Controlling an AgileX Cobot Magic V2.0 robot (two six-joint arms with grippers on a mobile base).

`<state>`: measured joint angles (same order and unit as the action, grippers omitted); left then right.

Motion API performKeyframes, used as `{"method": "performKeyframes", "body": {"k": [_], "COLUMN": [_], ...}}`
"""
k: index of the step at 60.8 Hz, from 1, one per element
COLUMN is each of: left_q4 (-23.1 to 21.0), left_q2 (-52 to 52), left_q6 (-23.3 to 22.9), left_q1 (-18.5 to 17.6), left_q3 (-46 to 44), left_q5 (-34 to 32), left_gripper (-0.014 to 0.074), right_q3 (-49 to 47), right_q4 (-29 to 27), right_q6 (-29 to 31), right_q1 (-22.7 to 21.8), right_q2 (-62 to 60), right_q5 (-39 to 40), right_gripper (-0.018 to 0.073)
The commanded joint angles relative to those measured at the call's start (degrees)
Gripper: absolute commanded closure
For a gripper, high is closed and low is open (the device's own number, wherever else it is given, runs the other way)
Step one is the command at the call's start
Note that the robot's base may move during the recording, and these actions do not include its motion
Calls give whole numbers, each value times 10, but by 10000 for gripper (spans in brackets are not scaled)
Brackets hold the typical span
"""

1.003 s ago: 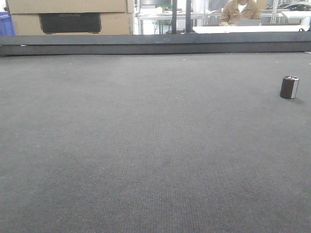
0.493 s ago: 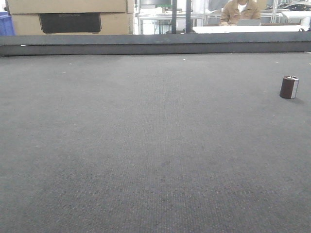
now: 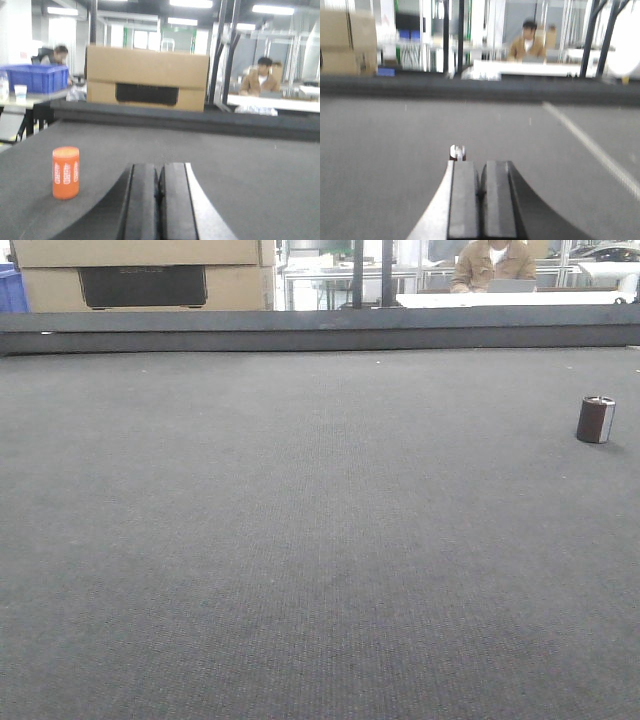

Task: Place cylindrical capacitor in blue bin on shelf
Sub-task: 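Lower the right gripper onto the brown capacitor and close it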

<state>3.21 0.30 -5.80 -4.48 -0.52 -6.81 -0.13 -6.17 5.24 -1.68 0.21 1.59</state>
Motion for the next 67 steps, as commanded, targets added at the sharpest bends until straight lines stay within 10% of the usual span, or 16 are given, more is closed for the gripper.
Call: {"method": "performKeyframes", "body": {"k": [1, 21, 43, 67], "left_q4": [0, 22, 20, 20], "left_q2": [-3, 133, 289, 290], "left_q6": [1, 2, 2, 2], "left_q1": [2, 2, -2, -36], "left_q3": [-33, -318, -438, -438], "left_q5": [-8, 258, 302, 299], "left_gripper": [707, 679, 141, 6], "right_q3": [-12, -318, -410, -315], "right_q4": [-4, -4, 3, 3], "right_q6": [0, 0, 0, 0], "right_q1": [2, 2, 2, 2], "right_q2": [-2, 95, 351, 598], "right_q5": [44, -93, -74, 77], "right_gripper": [722, 704, -12, -10]}}
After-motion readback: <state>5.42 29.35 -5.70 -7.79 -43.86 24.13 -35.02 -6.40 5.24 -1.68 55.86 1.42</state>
